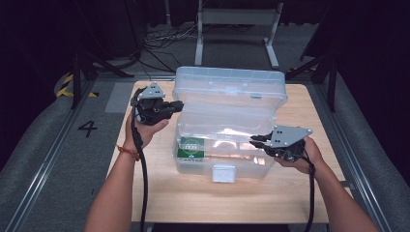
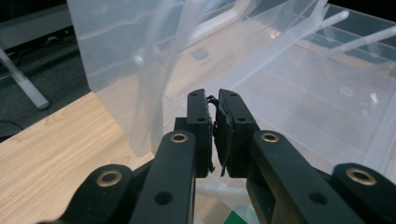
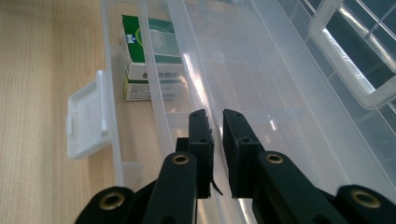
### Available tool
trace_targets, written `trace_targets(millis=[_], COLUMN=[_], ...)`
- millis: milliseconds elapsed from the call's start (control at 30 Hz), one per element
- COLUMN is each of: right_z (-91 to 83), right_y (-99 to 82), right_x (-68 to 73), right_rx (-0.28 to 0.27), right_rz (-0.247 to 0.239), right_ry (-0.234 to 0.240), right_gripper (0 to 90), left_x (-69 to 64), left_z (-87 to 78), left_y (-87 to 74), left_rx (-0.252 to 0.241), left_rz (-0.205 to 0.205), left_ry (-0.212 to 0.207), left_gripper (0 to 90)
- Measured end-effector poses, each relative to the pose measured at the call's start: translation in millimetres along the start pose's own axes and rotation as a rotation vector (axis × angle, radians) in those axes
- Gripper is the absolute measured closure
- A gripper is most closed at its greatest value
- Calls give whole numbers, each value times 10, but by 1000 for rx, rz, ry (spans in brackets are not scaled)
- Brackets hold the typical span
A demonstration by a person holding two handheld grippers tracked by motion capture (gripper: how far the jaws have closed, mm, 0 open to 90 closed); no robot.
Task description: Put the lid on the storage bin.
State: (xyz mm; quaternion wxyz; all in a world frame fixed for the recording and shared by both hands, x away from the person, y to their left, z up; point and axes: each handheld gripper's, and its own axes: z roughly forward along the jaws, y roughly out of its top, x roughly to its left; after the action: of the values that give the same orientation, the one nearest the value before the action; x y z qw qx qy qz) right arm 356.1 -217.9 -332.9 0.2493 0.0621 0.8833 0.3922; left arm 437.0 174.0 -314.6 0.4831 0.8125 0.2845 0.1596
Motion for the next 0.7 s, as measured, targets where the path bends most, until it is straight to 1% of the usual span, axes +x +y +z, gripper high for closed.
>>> trace_targets(millis=[67, 200, 233, 367, 433, 500, 533, 600, 667, 700], right_z=[-6, -24, -34, -103, -137, -160, -184, -244, -288, -310], right_y=[-6, -26, -36, -94, -129, -147, -165, -207, -247, -265], right_x=[11, 40, 43, 29, 29, 35, 42, 49, 46, 48], right_rx=[0, 1, -2, -26, -33, -31, -32, -36, -38, -39], right_rz=[0, 2, 3, 27, 40, 42, 42, 53, 65, 71], right_ry=[-6, -16, -18, -24, -26, -31, -38, -51, -52, -56], right_gripper=[820, 813, 812, 820, 821, 823, 827, 836, 837, 838], left_x=[9, 25, 23, 13, 3, -3, -19, -30, -38, -51], left_z=[-11, -32, -38, -70, -77, -80, -80, -84, -90, -92], left_y=[-1, -20, -23, -35, -40, -43, -49, -52, -48, -44], left_rx=[-7, -4, -6, -11, -2, 2, 5, 15, 28, 37], left_rz=[-4, -13, -8, -5, 3, 10, 5, 18, 29, 36], left_ry=[10, -2, 4, -2, -2, 0, -1, 3, -11, -8], left_gripper=[843, 866, 867, 871, 870, 870, 871, 884, 898, 899])
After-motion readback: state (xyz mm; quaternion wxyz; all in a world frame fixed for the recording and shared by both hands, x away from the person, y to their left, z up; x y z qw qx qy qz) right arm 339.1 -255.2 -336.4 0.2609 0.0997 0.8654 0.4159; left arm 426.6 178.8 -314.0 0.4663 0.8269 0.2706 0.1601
